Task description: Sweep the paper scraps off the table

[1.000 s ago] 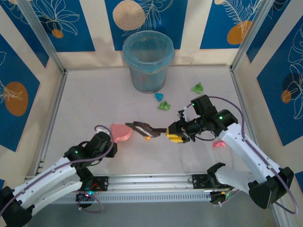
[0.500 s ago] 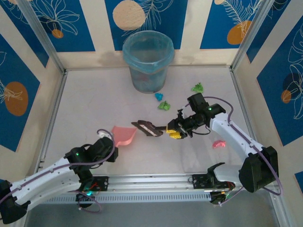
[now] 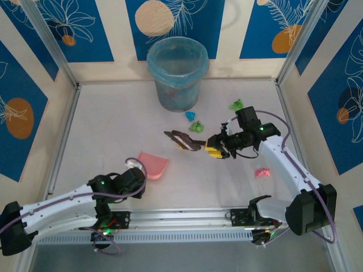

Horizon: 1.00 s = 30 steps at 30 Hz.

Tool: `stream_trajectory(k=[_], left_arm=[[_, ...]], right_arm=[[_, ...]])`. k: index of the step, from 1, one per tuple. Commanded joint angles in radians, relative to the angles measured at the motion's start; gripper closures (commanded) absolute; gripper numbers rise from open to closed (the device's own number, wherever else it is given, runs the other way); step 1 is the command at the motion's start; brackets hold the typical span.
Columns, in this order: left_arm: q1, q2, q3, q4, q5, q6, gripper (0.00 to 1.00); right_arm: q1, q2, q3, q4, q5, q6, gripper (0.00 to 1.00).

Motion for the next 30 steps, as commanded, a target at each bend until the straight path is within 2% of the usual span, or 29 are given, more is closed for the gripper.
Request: stream_trajectory(k=[1, 7, 15, 21, 30], left_arm=[[-0.031, 0.028, 0.001, 0.019, 0.022, 0.036, 1.00], [-0.053, 0.106, 0.009, 0.114, 0.069, 0.106, 1.00], [-0.067, 0.275, 0.059, 0.218, 0.096, 0.167, 1.00], [-0.067, 0.395, 0.135, 0.230, 0.046, 0.193, 1.00], [-0.055, 0.461, 0.156, 0.223, -0.003, 0.211, 1.00]], right_arm=[[-0.034, -0.049, 0.030, -0.002, -0.042, -0.019, 1.00], [-0.087, -0.070, -0.009, 0.045, -0.074, 0.013, 1.00], [-0.108, -0.033, -0.047, 0.136, -0.015, 0.051, 1.00], [-0.100, 0.052, -0.042, 0.181, -0.062, 0.039, 1.00], [-0.062, 0.127, -0.059, 0.201, -0.071, 0.017, 1.00]])
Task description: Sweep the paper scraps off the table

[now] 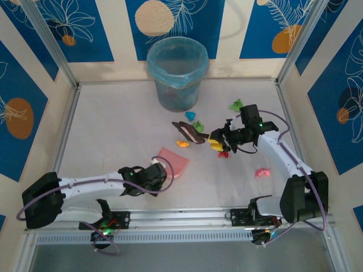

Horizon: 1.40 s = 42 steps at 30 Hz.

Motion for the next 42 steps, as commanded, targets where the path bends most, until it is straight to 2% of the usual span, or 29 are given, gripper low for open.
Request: stream_trajectory(k=[1, 10, 12, 15, 19, 24, 32, 35, 42], left_arm=[[0.004, 0.025, 0.024, -0.013, -0.025, 0.028, 1.00], [0.054, 0.027, -0.024, 0.045, -0.019, 0.051, 1.00], [0.057, 0.029, -0.043, 0.077, -0.008, 0.051, 1.00], [0.056, 0.037, -0.051, 0.102, -0.011, 0.055, 1.00], [0.057, 0.049, -0.050, 0.114, -0.032, 0.060, 1.00], [0.058, 0.038, -0.061, 0.136, -0.037, 0.068, 1.00], [0.056, -0.050, -0.085, 0.148, -0.078, 0.070, 1.00], [0.055, -0.096, -0.088, 0.140, -0.085, 0.067, 1.00], [0.054, -0.250, -0.003, 0.020, -0.089, 0.061, 1.00]], right_arm=[[0.034, 0.017, -0.007, 0.031, -0.066, -0.029, 1.00], [0.127, 0.016, -0.006, -0.005, -0.140, -0.054, 1.00], [0.147, 0.001, -0.012, -0.010, -0.187, -0.062, 1.00], [0.153, -0.036, -0.026, -0.012, -0.244, -0.064, 1.00], [0.138, -0.107, -0.038, -0.031, -0.238, -0.062, 1.00], [0.094, -0.215, -0.034, -0.056, -0.122, -0.049, 1.00], [-0.008, -0.385, -0.085, 0.052, 0.221, -0.036, 1.00], [-0.069, -0.386, -0.123, 0.113, 0.309, -0.010, 1.00], [-0.155, -0.343, -0.249, 0.332, 0.388, 0.019, 1.00]])
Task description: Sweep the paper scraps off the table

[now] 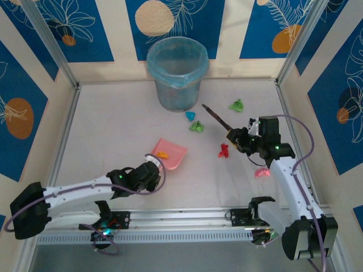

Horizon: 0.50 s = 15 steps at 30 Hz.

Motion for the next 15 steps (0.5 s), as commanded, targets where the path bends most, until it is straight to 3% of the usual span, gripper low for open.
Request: stream_trajectory(k=[1, 4, 11, 15], left_arm=[[0.005, -0.066, 0.087, -0.085, -0.028, 0.009, 1.00], [0.005, -0.065, 0.192, -0.169, -0.053, 0.011, 1.00], [0.028, 0.103, 0.564, -0.353, -0.156, 0.073, 1.00], [0.109, 0.263, 0.820, -0.401, -0.091, 0.099, 1.00]], right_arm=[[-0.022, -0.001, -0.061, 0.162, 0.049, 0.035, 1.00], [-0.023, -0.030, -0.128, 0.241, 0.040, 0.066, 1.00], [0.020, -0.156, -0.296, 0.362, 0.233, 0.081, 1.00], [0.092, -0.204, -0.350, 0.392, 0.377, 0.064, 1.00]])
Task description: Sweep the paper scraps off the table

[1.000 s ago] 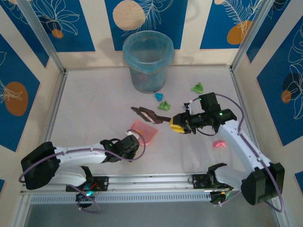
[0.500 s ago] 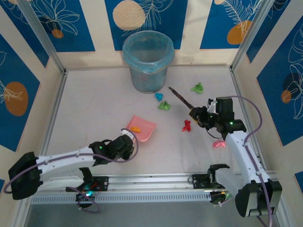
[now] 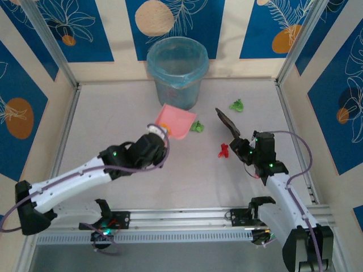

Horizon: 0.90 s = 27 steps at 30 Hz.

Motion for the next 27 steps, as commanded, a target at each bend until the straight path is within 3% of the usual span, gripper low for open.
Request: stream_trajectory(k=[1, 6, 11, 16, 20, 24, 27], left_arm=[[0.071, 0.116, 0.205, -0.084, 0.021, 0.041, 1.00], [0.140, 0.339, 0.541, -0.109, 0.073, 0.065, 1.00], [0.240, 0.606, 0.994, -0.256, 0.184, 0.056, 1.00], [0.343, 0.792, 1.308, -0.303, 0.397, -0.027, 1.00], [0.435, 0.849, 1.319, -0.154, 0.675, -0.217, 1.00], [0.483, 0.878, 1.309, -0.008, 0.775, -0.387, 1.00], [0.508, 0.880, 1.227, 0.202, 0.856, -0.565, 1.00]], right_arm=[[0.053, -0.029, -0.016, 0.099, 0.163, -0.020, 1.00], [0.095, -0.027, -0.016, 0.097, 0.237, -0.046, 1.00], [0.118, -0.022, -0.018, 0.104, 0.275, -0.063, 1.00], [0.136, -0.022, -0.015, 0.106, 0.300, -0.077, 1.00], [0.150, -0.029, -0.013, 0.103, 0.327, -0.090, 1.00], [0.161, -0.037, -0.015, 0.101, 0.352, -0.103, 1.00], [0.164, -0.041, -0.016, 0.099, 0.365, -0.111, 1.00]])
